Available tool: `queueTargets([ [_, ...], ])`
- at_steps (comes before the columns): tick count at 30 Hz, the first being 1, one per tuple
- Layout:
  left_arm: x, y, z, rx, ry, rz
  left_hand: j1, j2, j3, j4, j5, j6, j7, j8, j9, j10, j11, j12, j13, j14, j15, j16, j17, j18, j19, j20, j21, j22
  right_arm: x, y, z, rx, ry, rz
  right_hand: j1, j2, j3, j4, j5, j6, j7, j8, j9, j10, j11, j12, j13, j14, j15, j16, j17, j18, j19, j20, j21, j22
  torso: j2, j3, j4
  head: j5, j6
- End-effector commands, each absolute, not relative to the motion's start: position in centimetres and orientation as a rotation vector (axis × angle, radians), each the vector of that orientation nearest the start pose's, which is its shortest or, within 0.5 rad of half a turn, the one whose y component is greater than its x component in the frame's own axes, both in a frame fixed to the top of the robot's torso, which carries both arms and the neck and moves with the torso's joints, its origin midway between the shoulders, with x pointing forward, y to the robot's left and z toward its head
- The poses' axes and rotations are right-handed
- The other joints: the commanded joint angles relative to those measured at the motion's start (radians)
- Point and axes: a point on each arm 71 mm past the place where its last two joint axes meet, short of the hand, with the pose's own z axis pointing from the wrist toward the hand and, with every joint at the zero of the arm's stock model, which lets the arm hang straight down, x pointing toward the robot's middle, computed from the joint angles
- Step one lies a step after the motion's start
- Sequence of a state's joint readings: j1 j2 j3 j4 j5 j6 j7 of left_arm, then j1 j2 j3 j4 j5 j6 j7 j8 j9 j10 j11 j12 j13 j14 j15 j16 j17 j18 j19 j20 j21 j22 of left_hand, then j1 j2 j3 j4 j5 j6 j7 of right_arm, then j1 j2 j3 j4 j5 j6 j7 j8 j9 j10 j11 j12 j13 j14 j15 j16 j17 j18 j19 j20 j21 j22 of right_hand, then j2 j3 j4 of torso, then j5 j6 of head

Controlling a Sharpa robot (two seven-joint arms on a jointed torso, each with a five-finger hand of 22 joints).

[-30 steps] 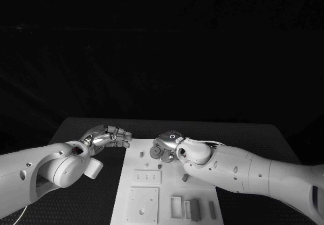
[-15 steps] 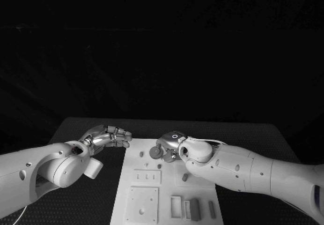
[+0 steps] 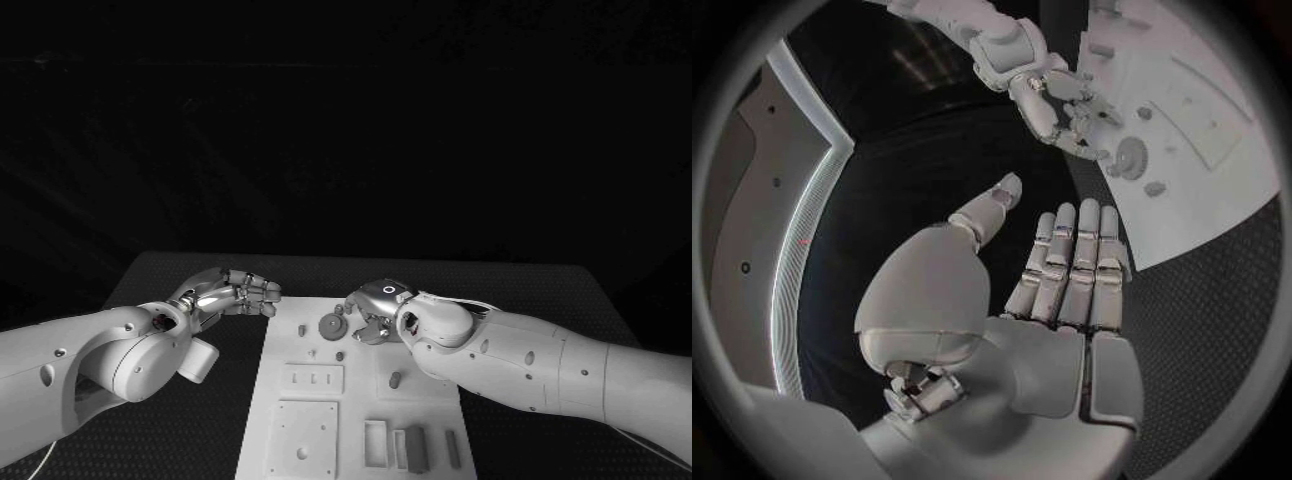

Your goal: Assemble the parts on the task board

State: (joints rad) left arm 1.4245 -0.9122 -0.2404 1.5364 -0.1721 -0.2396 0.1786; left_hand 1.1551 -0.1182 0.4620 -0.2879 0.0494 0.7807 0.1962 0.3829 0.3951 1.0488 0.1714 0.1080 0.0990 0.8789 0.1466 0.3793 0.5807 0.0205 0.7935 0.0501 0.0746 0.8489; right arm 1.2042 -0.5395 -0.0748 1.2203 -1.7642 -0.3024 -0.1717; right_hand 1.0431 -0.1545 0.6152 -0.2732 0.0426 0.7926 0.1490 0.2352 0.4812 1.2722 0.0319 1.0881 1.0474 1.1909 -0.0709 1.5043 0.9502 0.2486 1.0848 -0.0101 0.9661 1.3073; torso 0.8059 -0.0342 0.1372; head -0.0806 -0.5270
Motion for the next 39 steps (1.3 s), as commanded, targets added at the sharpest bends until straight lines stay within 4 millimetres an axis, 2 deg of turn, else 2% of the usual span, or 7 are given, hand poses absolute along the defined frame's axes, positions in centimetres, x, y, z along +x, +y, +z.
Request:
queueTargets([
  [1, 49.6, 24.0, -15.2, -0.887, 1.69, -1.319, 0.001, 0.01, -0.005, 0.0, 0.002, -0.001, -0.003, -0.003, -0.001, -0.003, 0.001, -0.003, -0.002, -0.004, 0.001, -0.005, 0.001, -0.014, -0.003, -0.002, -0.006, -0.001, 52.7, -13.3, -19.2, -0.312, 1.497, 0.576, -0.029, -0.025, -0.001, 0.026, 0.006, 0.005, 0.003, 0.004, 0.001, 0.001, 0.006, -0.001, 0.001, 0.008, 0.002, 0.004, -0.001, 0.013, 0.004, 0.002, 0.0, 0.017, 0.0, 0.0002, -0.0024, -0.002, 0.003],
  [5, 49.8, 24.2, -15.2, -0.887, 1.684, -1.315, 0.001, 0.01, -0.005, 0.0, 0.002, 0.0, -0.004, -0.003, -0.001, -0.003, 0.001, -0.004, -0.002, -0.004, 0.001, -0.005, 0.001, -0.014, -0.003, -0.002, -0.006, -0.001, 52.8, -14.7, -17.8, -0.252, 1.452, 0.624, -0.042, -0.043, -0.002, 0.045, 0.006, 0.003, 0.006, 0.003, 0.002, 0.002, 0.008, 0.0, 0.002, 0.009, 0.005, 0.004, 0.0, 0.013, 0.006, 0.001, 0.001, 0.017, 0.0, 0.0029, -0.0065, 0.001, 0.008],
  [16, 50.2, 24.8, -15.2, -0.89, 1.672, -1.302, 0.002, 0.011, -0.005, 0.0, 0.002, 0.006, -0.006, 0.0, 0.0, 0.01, -0.004, 0.002, 0.001, -0.002, 0.001, -0.008, 0.005, -0.015, -0.003, -0.003, -0.005, -0.002, 53.5, -21.2, -15.8, -0.159, 1.519, 0.722, -0.027, -0.034, 0.001, 0.042, 0.006, 0.013, 0.01, 0.01, 0.005, -0.003, 0.013, 0.003, 0.006, 0.003, 0.009, 0.004, -0.007, 0.013, 0.004, -0.004, 0.0, 0.017, -0.001, 0.0054, -0.0093, -0.013, 0.028],
  [21, 50.6, 25.0, -15.2, -0.892, 1.665, -1.289, 0.002, 0.012, -0.004, 0.0, 0.002, 0.01, -0.006, 0.002, 0.0, 0.016, -0.007, 0.004, 0.002, -0.001, 0.0, -0.009, 0.006, -0.014, -0.002, -0.003, -0.005, -0.002, 53.8, -24.3, -16.1, -0.12, 1.569, 0.764, -0.017, -0.014, -0.007, 0.022, 0.006, 0.013, 0.011, 0.011, 0.007, -0.014, 0.014, 0.003, 0.009, -0.014, 0.01, 0.001, -0.018, 0.013, -0.007, -0.002, -0.004, 0.019, -0.002, 0.0075, -0.0142, -0.022, 0.036],
  [27, 50.8, 24.9, -15.2, -0.888, 1.665, -1.29, 0.002, 0.013, -0.004, 0.0, 0.002, 0.011, -0.006, 0.002, 0.0, 0.016, -0.007, 0.004, 0.002, 0.0, 0.0, -0.009, 0.007, -0.014, -0.001, -0.003, -0.005, -0.002, 53.9, -27.1, -16.9, -0.073, 1.611, 0.735, -0.015, -0.003, -0.016, 0.008, 0.006, 0.013, 0.013, 0.011, 0.008, -0.02, 0.015, 0.004, 0.011, -0.022, 0.011, 0.001, -0.022, 0.013, -0.01, 0.001, -0.004, 0.019, -0.004, 0.0183, -0.0256, -0.016, 0.042],
  [35, 51.0, 25.1, -15.3, -0.891, 1.659, -1.282, 0.002, 0.013, -0.004, 0.0, 0.002, 0.01, -0.005, 0.002, 0.0, 0.015, -0.007, 0.003, 0.002, 0.0, 0.0, -0.009, 0.007, -0.014, -0.001, -0.003, -0.005, -0.002, 53.3, -29.5, -19.2, -0.088, 1.691, 0.665, -0.008, -0.003, -0.021, -0.007, 0.006, 0.012, 0.012, 0.011, 0.008, -0.024, 0.015, 0.004, 0.013, -0.03, 0.011, 0.0, -0.027, 0.013, -0.015, 0.002, -0.006, 0.019, -0.005, 0.0224, -0.0345, -0.009, 0.039],
  [39, 51.1, 25.1, -15.3, -0.89, 1.659, -1.281, 0.002, 0.011, -0.005, 0.0, 0.002, 0.009, -0.002, 0.001, -0.001, 0.013, -0.006, 0.001, 0.001, 0.0, 0.0, -0.01, 0.008, -0.014, -0.001, -0.003, -0.005, -0.003, 53.0, -30.2, -20.9, -0.069, 1.73, 0.644, 0.009, -0.002, -0.02, -0.016, 0.006, 0.008, 0.009, 0.009, 0.008, -0.026, 0.012, 0.004, 0.013, -0.036, 0.009, -0.001, -0.031, 0.013, -0.018, 0.003, -0.007, 0.019, -0.005, 0.0231, -0.0343, -0.009, 0.038],
])
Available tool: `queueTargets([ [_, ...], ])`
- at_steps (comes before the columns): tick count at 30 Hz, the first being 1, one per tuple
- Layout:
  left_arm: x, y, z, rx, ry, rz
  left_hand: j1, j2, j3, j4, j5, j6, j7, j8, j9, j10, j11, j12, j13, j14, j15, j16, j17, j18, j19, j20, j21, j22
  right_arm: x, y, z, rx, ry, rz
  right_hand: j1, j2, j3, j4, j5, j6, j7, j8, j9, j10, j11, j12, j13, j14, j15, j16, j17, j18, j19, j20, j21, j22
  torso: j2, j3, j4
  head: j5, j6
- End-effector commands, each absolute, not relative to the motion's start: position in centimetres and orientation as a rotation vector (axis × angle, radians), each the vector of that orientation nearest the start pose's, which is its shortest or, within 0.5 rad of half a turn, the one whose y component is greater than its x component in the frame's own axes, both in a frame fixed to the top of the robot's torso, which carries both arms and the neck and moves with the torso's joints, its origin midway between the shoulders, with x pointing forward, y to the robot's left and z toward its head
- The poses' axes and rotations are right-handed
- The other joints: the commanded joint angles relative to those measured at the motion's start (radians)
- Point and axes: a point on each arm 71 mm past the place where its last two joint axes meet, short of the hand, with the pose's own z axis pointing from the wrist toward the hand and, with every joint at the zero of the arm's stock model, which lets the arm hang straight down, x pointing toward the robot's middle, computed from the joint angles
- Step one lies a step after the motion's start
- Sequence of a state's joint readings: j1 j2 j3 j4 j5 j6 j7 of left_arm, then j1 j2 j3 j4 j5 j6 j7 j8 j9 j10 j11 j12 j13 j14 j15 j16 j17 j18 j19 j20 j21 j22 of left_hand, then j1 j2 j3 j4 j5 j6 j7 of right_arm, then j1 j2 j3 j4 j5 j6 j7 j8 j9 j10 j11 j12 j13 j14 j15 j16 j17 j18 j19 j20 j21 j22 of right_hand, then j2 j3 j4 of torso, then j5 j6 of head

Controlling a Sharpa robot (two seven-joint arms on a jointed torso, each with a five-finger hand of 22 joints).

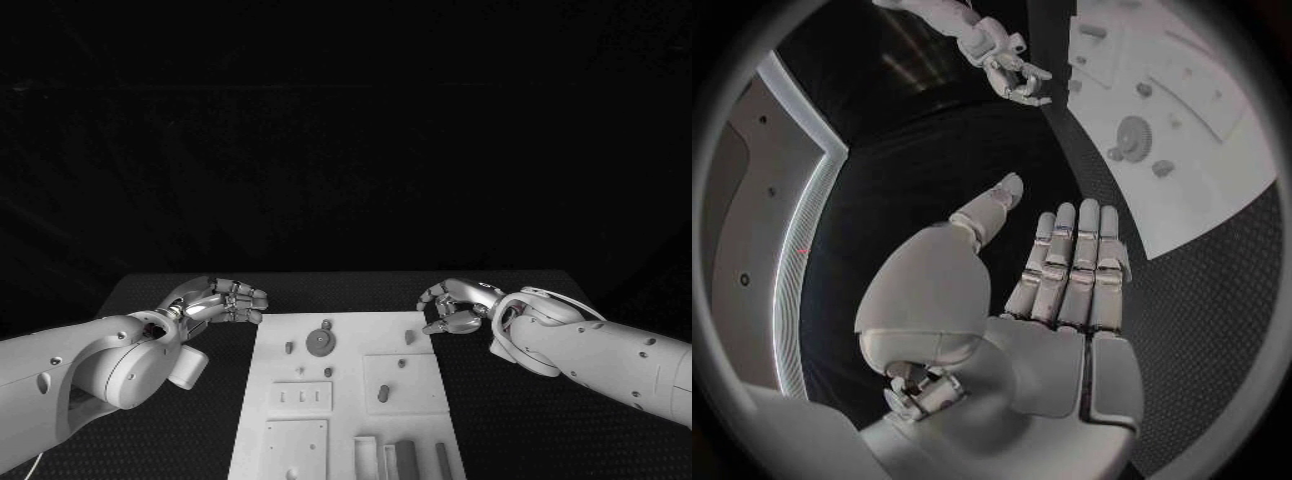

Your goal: Assemble the parts on the task board

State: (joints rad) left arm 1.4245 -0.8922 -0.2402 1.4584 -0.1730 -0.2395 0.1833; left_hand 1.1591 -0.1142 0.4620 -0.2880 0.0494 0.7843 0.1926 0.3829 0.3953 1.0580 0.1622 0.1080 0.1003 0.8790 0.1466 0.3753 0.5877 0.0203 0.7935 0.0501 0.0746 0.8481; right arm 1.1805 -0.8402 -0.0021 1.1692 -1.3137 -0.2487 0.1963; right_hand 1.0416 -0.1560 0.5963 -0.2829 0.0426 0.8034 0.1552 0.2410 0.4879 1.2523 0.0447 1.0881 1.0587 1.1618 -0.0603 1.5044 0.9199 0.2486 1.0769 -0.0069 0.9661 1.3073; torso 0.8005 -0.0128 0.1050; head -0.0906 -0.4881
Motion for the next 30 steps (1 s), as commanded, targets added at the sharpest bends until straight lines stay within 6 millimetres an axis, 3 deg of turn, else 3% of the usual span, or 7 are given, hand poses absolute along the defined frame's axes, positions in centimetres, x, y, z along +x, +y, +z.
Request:
queueTargets([
  [1, 51.1, 25.1, -15.3, -0.89, 1.659, -1.282, -0.002, 0.007, -0.005, 0.0, 0.002, 0.005, 0.002, 0.001, -0.001, 0.004, 0.004, 0.001, 0.0, 0.001, 0.0, -0.006, 0.001, -0.014, -0.001, -0.003, -0.005, -0.002, 52.9, -30.3, -21.3, -0.067, 1.736, 0.643, 0.012, -0.001, -0.001, -0.007, 0.006, -0.003, 0.003, 0.003, 0.001, -0.007, -0.001, 0.004, 0.002, -0.008, -0.002, -0.001, -0.001, 0.013, -0.011, 0.0, -0.007, 0.019, 0.0, 0.0001, -0.0004, 0.0, -0.002],
  [4, 51.1, 25.2, -15.3, -0.89, 1.658, -1.281, -0.002, 0.007, -0.005, 0.0, 0.002, 0.005, 0.002, 0.0, -0.001, 0.004, 0.004, 0.0, 0.0, 0.001, 0.0, -0.006, 0.001, -0.014, -0.001, -0.003, -0.005, -0.002, 52.8, -30.2, -22.1, -0.066, 1.744, 0.639, 0.015, -0.004, -0.003, -0.007, 0.006, -0.005, 0.003, 0.002, 0.001, -0.008, -0.001, 0.003, 0.002, -0.009, -0.003, -0.001, -0.001, 0.013, -0.012, 0.001, -0.007, 0.019, 0.0, -0.0015, 0.0025, -0.002, -0.007],
  [9, 51.1, 25.2, -15.3, -0.89, 1.658, -1.282, -0.002, 0.006, -0.005, 0.0, 0.002, 0.004, 0.003, 0.0, -0.001, 0.003, 0.004, 0.0, 0.0, 0.001, 0.0, -0.007, 0.002, -0.014, -0.001, -0.003, -0.005, -0.002, 52.7, -29.7, -23.1, -0.061, 1.742, 0.628, 0.016, -0.006, -0.006, -0.006, 0.006, -0.009, 0.002, 0.0, 0.001, -0.009, -0.002, 0.003, 0.002, -0.011, -0.003, -0.001, -0.001, 0.013, -0.013, 0.002, -0.007, 0.019, 0.001, -0.0014, 0.0023, 0.0, -0.012],
  [14, 51.1, 25.2, -15.3, -0.89, 1.662, -1.283, -0.002, 0.006, -0.005, 0.0, 0.002, 0.004, 0.003, 0.0, -0.001, 0.003, 0.004, 0.0, -0.001, 0.0, 0.0, -0.007, 0.002, -0.014, -0.001, -0.003, -0.005, -0.002, 52.9, -29.2, -23.2, -0.058, 1.724, 0.614, 0.014, -0.005, -0.008, -0.004, 0.006, -0.011, 0.002, 0.0, 0.0, -0.009, -0.002, 0.003, 0.002, -0.01, -0.004, -0.001, 0.001, 0.013, -0.013, 0.003, -0.007, 0.019, 0.001, -0.0017, 0.0035, 0.002, -0.02],
  [21, 51.0, 25.1, -15.3, -0.889, 1.664, -1.285, -0.003, 0.006, -0.005, 0.0, 0.002, 0.004, 0.003, 0.0, -0.001, 0.003, 0.004, -0.001, -0.001, 0.0, 0.0, -0.008, 0.002, -0.014, -0.001, -0.003, -0.005, -0.002, 53.1, -29.0, -23.2, -0.051, 1.712, 0.607, 0.013, -0.002, -0.01, -0.002, 0.006, -0.011, 0.002, 0.0, 0.001, -0.008, -0.002, 0.005, 0.003, -0.005, -0.004, 0.001, 0.008, 0.013, -0.011, 0.003, -0.006, 0.019, -0.001, -0.0049, 0.002, 0.002, -0.027],
  [26, 51.1, 25.1, -15.3, -0.889, 1.666, -1.286, -0.003, 0.006, -0.005, 0.0, 0.002, 0.004, 0.004, -0.001, -0.002, 0.003, 0.005, -0.001, -0.001, 0.0, 0.0, -0.008, 0.002, -0.014, -0.001, -0.003, -0.005, -0.002, 53.3, -28.4, -24.0, -0.049, 1.718, 0.609, 0.012, 0.003, -0.011, -0.001, 0.006, -0.01, 0.002, 0.0, 0.001, -0.007, -0.002, 0.006, 0.003, -0.003, -0.004, 0.003, 0.011, 0.013, -0.01, 0.004, -0.005, 0.019, -0.002, -0.0041, 0.0023, 0.005, -0.032],
  [30, 51.0, 25.2, -15.3, -0.89, 1.665, -1.286, -0.004, 0.007, -0.006, 0.001, 0.002, 0.004, 0.004, -0.001, -0.002, 0.003, 0.005, -0.001, -0.001, 0.0, 0.0, -0.008, 0.003, -0.015, -0.001, -0.003, -0.005, -0.002, 53.3, -28.1, -24.5, -0.046, 1.718, 0.61, 0.009, 0.01, -0.012, 0.0, 0.006, -0.009, 0.003, 0.001, 0.002, -0.006, -0.001, 0.007, 0.003, 0.0, -0.003, 0.004, 0.013, 0.013, -0.008, 0.004, -0.004, 0.019, -0.002, -0.0058, 0.0058, 0.005, -0.036],
])
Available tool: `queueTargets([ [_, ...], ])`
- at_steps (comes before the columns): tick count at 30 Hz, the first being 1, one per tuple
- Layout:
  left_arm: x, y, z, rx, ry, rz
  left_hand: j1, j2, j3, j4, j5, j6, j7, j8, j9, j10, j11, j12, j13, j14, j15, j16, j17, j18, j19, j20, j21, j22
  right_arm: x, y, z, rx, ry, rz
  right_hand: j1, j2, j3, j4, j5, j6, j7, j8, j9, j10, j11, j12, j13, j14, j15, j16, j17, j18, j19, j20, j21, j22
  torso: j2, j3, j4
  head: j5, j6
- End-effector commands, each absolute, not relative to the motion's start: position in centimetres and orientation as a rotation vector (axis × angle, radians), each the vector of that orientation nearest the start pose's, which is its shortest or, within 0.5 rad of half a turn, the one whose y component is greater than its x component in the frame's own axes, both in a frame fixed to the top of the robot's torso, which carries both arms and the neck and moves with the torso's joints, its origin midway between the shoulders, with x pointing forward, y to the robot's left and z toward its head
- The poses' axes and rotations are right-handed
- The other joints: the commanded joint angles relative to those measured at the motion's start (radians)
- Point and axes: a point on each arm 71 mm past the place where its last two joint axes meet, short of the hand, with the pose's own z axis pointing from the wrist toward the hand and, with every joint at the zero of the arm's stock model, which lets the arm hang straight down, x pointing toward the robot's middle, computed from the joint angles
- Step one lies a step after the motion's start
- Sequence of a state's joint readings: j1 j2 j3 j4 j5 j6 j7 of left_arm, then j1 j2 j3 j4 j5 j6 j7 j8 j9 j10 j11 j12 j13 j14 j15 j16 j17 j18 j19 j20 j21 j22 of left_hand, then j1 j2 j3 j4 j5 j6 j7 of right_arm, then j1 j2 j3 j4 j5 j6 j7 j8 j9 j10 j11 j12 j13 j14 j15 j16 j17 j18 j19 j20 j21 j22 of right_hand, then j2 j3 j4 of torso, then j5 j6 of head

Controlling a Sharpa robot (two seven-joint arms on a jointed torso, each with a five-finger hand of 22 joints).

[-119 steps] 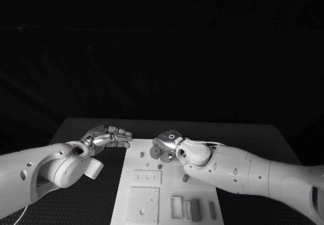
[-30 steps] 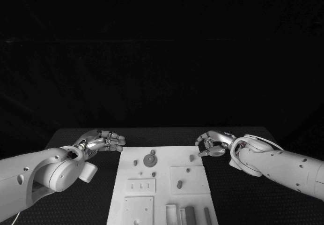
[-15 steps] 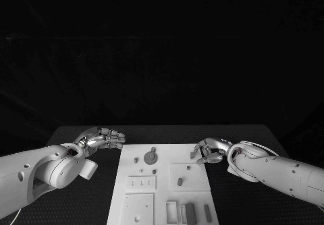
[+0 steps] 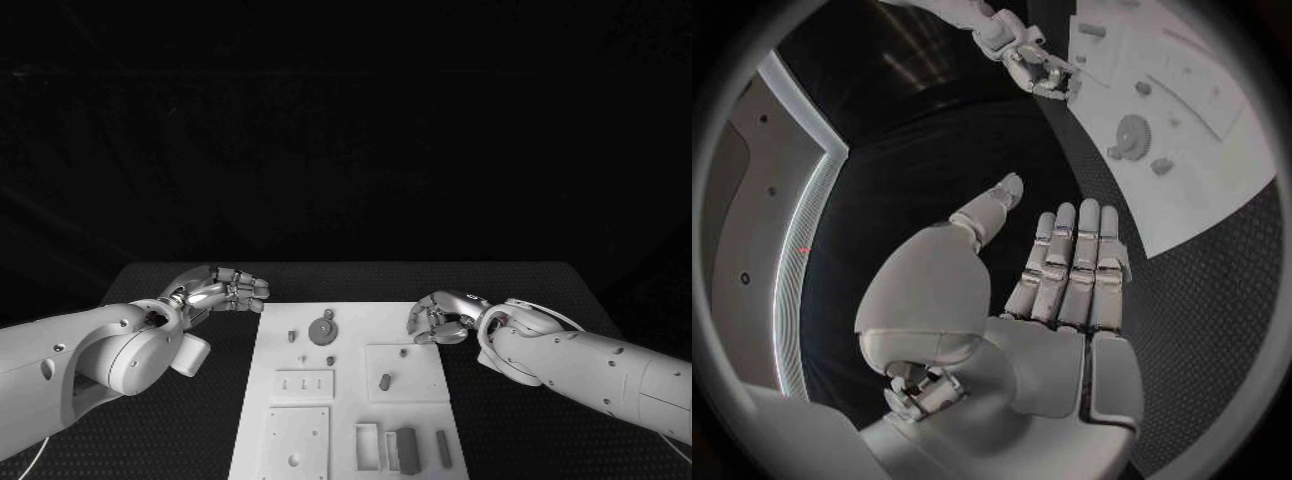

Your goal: Assemble the parts on the task board

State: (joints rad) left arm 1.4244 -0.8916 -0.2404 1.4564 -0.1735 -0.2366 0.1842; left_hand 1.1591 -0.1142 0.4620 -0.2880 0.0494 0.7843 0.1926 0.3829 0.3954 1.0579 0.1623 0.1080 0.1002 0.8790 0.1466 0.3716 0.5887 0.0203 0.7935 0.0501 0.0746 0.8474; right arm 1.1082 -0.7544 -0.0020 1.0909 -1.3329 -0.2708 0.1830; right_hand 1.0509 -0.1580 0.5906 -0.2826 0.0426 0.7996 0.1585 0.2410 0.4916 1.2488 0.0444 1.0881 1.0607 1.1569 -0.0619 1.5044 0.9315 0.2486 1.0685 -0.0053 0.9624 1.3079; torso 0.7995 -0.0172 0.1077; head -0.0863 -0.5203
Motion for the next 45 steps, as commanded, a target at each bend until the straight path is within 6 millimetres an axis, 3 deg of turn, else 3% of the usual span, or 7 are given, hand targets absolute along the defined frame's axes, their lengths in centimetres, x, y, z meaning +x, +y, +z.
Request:
queueTargets([
  [1, 51.03, 25.23, -15.3, -0.89, 1.665, -1.285, -0.004, 0.007, -0.006, 0.001, 0.002, 0.004, 0.004, -0.001, -0.002, 0.003, 0.005, -0.001, -0.001, 0.0, 0.0, -0.004, 0.002, -0.015, -0.001, -0.003, -0.005, -0.002, 53.29, -28.02, -24.61, -0.046, 1.718, 0.611, 0.0, 0.015, -0.007, -0.001, 0.006, -0.004, 0.0, 0.002, -0.002, -0.002, -0.001, 0.007, 0.001, 0.006, -0.001, 0.005, 0.003, 0.013, 0.0, 0.002, 0.0, 0.019, 0.0, -0.0015, 0.0033, 0.0, -0.004],
  [8, 51.0, 25.28, -15.31, -0.891, 1.666, -1.285, -0.004, 0.007, -0.006, 0.001, 0.002, 0.004, 0.004, -0.001, -0.002, 0.003, 0.005, -0.001, -0.001, 0.0, 0.0, -0.005, 0.002, -0.015, -0.001, -0.003, -0.005, -0.002, 53.34, -27.6, -24.88, -0.052, 1.719, 0.616, 0.005, 0.032, -0.007, -0.005, 0.006, 0.011, -0.002, 0.011, 0.002, 0.001, -0.002, 0.009, 0.002, 0.013, -0.002, 0.008, 0.012, 0.013, 0.001, 0.001, 0.001, 0.019, 0.001, -0.0016, 0.0031, 0.002, -0.007],
  [18, 50.98, 25.36, -15.33, -0.893, 1.669, -1.282, -0.005, 0.007, -0.006, 0.001, 0.002, 0.004, 0.004, -0.001, -0.002, 0.003, 0.005, -0.002, -0.001, 0.0, 0.0, -0.005, 0.002, -0.015, -0.001, -0.003, -0.005, -0.002, 53.23, -27.4, -25.06, -0.07, 1.724, 0.615, 0.005, 0.032, -0.008, -0.005, 0.006, 0.012, -0.002, 0.011, 0.002, 0.001, -0.002, 0.009, 0.002, 0.013, -0.002, 0.008, 0.012, 0.013, 0.001, 0.001, 0.002, 0.019, 0.0, -0.0007, -0.0007, 0.005, -0.011],
  [45, 50.93, 25.45, -15.35, -0.894, 1.673, -1.281, -0.005, 0.008, -0.006, 0.0, 0.002, 0.003, 0.004, -0.002, -0.003, 0.002, 0.005, -0.003, -0.001, 0.0, 0.001, -0.008, 0.004, -0.015, -0.002, -0.003, -0.006, -0.003, 53.22, -27.09, -25.0, -0.083, 1.713, 0.615, 0.005, 0.032, -0.008, -0.005, 0.006, 0.012, -0.002, 0.011, 0.002, 0.001, -0.002, 0.009, 0.002, 0.013, -0.002, 0.008, 0.012, 0.013, 0.001, 0.001, 0.002, 0.019, -0.001, -0.0009, 0.0007, 0.002, -0.018],
])
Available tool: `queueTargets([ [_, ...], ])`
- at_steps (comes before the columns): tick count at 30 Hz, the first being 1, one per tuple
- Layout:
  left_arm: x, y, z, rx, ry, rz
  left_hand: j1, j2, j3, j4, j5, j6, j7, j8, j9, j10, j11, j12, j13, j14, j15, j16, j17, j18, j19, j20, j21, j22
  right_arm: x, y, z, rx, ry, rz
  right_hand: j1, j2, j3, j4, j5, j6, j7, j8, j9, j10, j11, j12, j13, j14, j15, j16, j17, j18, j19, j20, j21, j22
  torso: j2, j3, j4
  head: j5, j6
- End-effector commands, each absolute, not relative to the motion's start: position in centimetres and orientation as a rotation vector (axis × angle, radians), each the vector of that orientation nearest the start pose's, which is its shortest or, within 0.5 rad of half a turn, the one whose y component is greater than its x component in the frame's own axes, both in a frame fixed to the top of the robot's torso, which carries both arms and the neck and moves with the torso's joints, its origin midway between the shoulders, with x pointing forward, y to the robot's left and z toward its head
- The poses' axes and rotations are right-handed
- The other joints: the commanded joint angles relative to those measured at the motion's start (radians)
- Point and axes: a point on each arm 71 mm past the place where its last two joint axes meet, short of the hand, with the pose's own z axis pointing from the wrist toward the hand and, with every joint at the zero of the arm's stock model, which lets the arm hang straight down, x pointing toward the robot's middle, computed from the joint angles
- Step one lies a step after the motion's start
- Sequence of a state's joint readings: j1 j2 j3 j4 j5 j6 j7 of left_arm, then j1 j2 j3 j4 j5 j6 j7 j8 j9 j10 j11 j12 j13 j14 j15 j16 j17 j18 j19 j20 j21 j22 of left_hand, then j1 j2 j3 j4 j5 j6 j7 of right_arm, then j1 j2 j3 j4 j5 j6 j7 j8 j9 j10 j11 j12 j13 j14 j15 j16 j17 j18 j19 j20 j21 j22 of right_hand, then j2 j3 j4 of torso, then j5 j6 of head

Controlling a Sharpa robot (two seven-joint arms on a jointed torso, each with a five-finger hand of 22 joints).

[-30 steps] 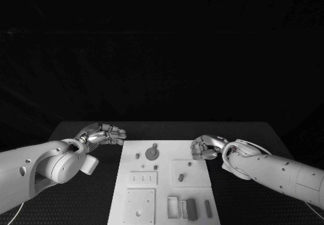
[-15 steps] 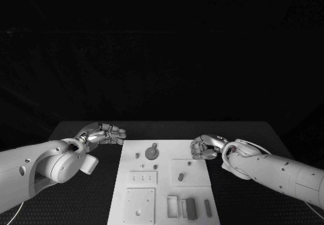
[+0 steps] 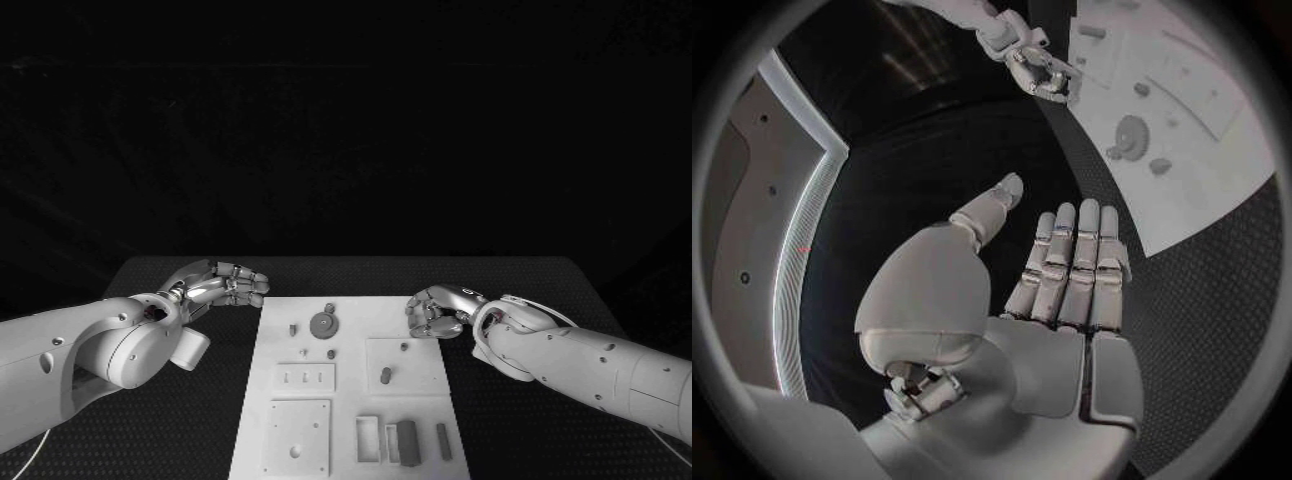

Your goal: Assemble the parts on the task board

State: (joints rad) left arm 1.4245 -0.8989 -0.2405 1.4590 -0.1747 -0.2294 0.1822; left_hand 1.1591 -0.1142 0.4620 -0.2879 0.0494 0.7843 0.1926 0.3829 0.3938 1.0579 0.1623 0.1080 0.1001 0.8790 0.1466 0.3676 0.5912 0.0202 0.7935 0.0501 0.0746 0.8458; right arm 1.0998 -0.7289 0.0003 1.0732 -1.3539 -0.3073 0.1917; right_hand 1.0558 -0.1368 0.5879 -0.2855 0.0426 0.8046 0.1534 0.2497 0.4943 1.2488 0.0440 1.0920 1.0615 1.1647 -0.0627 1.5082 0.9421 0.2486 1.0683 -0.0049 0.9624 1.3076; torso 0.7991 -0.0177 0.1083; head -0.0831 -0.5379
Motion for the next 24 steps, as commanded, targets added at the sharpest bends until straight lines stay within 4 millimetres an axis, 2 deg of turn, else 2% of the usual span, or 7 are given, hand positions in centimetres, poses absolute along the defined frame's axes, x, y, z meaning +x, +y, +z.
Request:
queueTargets([
  [1, 50.93, 25.44, -15.35, -0.894, 1.673, -1.281, -0.005, 0.008, -0.006, 0.0, 0.002, 0.003, 0.004, -0.002, -0.001, 0.002, 0.005, -0.003, -0.001, 0.0, 0.001, -0.004, 0.002, -0.015, -0.002, -0.003, -0.006, -0.001, 53.22, -27.1, -25.0, -0.083, 1.712, 0.614, 0.0, 0.011, -0.005, -0.003, 0.006, 0.007, 0.003, 0.002, 0.0, 0.001, -0.002, 0.005, 0.002, 0.005, -0.001, 0.004, 0.001, 0.013, 0.002, 0.0, 0.002, 0.019, 0.0, -0.0002, -0.0001, -0.001, -0.001],
  [8, 50.93, 25.49, -15.35, -0.894, 1.673, -1.28, -0.005, 0.008, -0.006, 0.0, 0.002, 0.003, 0.004, -0.002, -0.001, 0.002, 0.005, -0.004, -0.001, 0.0, 0.001, -0.004, 0.002, -0.015, -0.002, -0.003, -0.006, -0.001, 53.23, -27.07, -24.91, -0.087, 1.699, 0.61, 0.0, 0.011, -0.005, -0.003, 0.006, 0.007, 0.003, 0.002, 0.0, 0.001, -0.002, 0.005, 0.002, 0.005, -0.001, 0.004, 0.001, 0.013, 0.002, 0.0, 0.002, 0.019, 0.0, 0.0002, -0.0002, -0.001, -0.001],
  [9, 50.92, 25.49, -15.35, -0.894, 1.673, -1.28, -0.005, 0.008, -0.006, 0.0, 0.002, 0.003, 0.004, -0.002, -0.001, 0.002, 0.005, -0.004, -0.001, 0.0, 0.001, -0.004, 0.002, -0.015, -0.002, -0.003, -0.006, -0.001, 53.23, -27.07, -24.9, -0.088, 1.697, 0.61, 0.024, 0.066, 0.014, -0.005, 0.012, 0.146, -0.021, 0.083, 0.037, 0.007, -0.028, 0.011, 0.004, 0.028, -0.007, 0.011, 0.032, 0.012, 0.005, -0.003, 0.005, 0.021, 0.0, 0.0004, -0.0003, -0.001, -0.001],
  [11, 50.92, 25.49, -15.35, -0.894, 1.673, -1.28, -0.005, 0.008, -0.006, 0.0, 0.002, 0.003, 0.004, -0.002, -0.001, 0.002, 0.005, -0.004, -0.001, 0.0, 0.001, -0.004, 0.002, -0.015, -0.002, -0.003, -0.006, -0.001, 53.22, -27.02, -24.89, -0.09, 1.697, 0.61, 0.026, 0.078, 0.015, -0.006, 0.008, 0.151, -0.028, 0.086, 0.039, 0.008, -0.033, 0.011, 0.004, 0.031, -0.012, 0.012, 0.034, 0.013, 0.006, -0.003, 0.006, 0.021, 0.0, 0.0004, -0.0002, -0.001, -0.001],
  [13, 50.93, 25.49, -15.35, -0.894, 1.673, -1.28, -0.005, 0.008, -0.006, 0.0, 0.002, 0.003, 0.004, -0.002, -0.001, 0.002, 0.005, -0.004, -0.001, 0.0, 0.001, -0.004, 0.002, -0.015, -0.002, -0.003, -0.006, -0.001, 53.22, -26.99, -24.88, -0.094, 1.694, 0.609, 0.028, 0.091, 0.007, -0.007, 0.006, 0.158, -0.045, 0.089, 0.043, 0.009, -0.047, 0.01, 0.004, 0.034, -0.035, 0.014, 0.037, 0.013, 0.004, -0.005, 0.01, 0.022, 0.0, 0.0004, -0.0002, -0.001, -0.001],
  [15, 50.93, 25.49, -15.35, -0.894, 1.673, -1.28, -0.005, 0.008, -0.006, 0.0, 0.002, 0.003, 0.004, -0.002, -0.001, 0.002, 0.005, -0.004, -0.001, 0.0, 0.001, -0.005, 0.003, -0.015, -0.002, -0.003, -0.006, -0.001, 53.23, -26.99, -24.86, -0.093, 1.691, 0.607, 0.031, 0.098, 0.004, -0.007, 0.006, 0.164, -0.049, 0.091, 0.046, 0.01, -0.051, 0.009, 0.005, 0.035, -0.044, 0.013, 0.038, 0.013, 0.003, -0.006, 0.011, 0.022, 0.0, 0.0005, -0.0002, 0.0, -0.001],
  [24, 50.92, 25.53, -15.35, -0.894, 1.673, -1.279, -0.005, 0.008, -0.006, 0.0, 0.002, 0.003, 0.003, -0.002, -0.001, 0.002, 0.005, -0.004, -0.001, 0.0, 0.001, -0.005, 0.003, -0.015, -0.002, -0.003, -0.006, -0.002, 53.27, -27.08, -24.81, -0.094, 1.682, 0.597, 0.039, 0.11, 0.0, -0.008, 0.006, 0.172, -0.055, 0.095, 0.052, 0.012, -0.057, 0.008, 0.006, 0.038, -0.052, 0.014, 0.042, 0.013, 0.0, -0.008, 0.014, 0.022, 0.0, 0.0001, 0.0002, -0.001, -0.002],
])
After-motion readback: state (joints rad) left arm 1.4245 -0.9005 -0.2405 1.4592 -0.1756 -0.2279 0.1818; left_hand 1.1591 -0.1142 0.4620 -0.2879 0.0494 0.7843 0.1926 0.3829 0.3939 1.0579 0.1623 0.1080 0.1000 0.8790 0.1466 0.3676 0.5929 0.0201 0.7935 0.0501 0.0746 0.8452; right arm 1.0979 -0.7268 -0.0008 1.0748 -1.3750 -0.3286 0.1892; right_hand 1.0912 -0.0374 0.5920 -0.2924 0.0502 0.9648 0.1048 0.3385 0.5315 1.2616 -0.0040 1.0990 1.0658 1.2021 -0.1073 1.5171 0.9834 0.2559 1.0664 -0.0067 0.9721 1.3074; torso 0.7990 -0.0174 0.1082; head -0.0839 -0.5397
